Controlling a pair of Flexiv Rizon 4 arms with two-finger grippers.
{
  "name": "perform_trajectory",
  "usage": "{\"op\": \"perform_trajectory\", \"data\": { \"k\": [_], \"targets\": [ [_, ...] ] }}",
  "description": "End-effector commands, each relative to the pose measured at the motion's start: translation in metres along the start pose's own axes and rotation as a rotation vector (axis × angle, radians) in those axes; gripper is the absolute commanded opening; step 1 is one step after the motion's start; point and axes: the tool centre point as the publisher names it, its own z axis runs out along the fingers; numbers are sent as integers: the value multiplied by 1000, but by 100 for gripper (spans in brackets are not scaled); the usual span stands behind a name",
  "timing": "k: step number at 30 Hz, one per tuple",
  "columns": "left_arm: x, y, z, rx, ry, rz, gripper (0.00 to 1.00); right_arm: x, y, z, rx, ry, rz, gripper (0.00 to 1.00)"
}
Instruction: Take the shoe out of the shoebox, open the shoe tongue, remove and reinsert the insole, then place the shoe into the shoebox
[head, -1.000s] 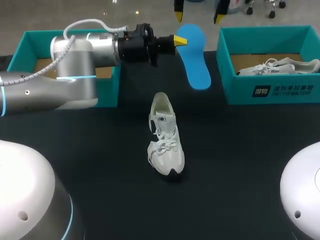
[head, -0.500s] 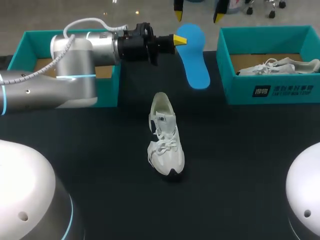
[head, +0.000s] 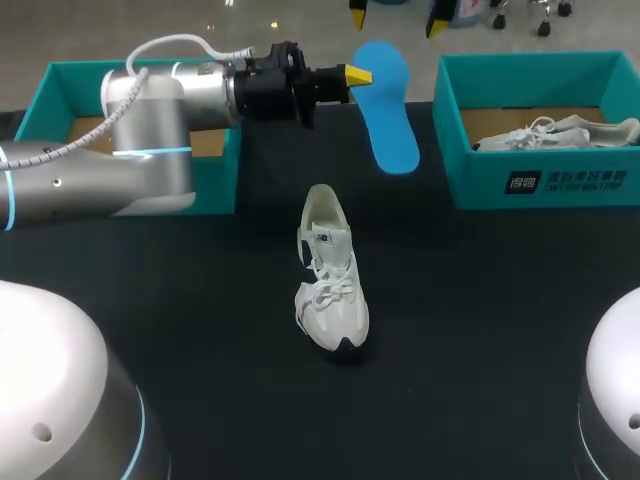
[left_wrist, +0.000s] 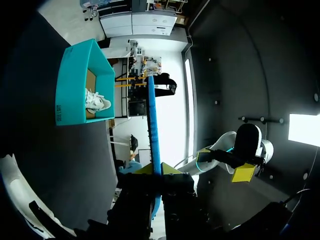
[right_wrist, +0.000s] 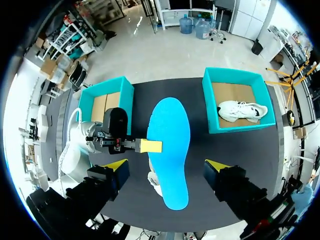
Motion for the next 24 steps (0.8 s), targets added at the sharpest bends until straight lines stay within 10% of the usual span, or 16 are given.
{"op": "perform_trajectory", "data": {
  "k": [1,24],
  "targets": [
    [-2,2,-2,-4,-2,-1,0,-19,-10,5,-29,95,13,100],
    [-1,5,-11,12,-7,3,0,-41,-16,10,-27,691,34,100]
  ]
}}
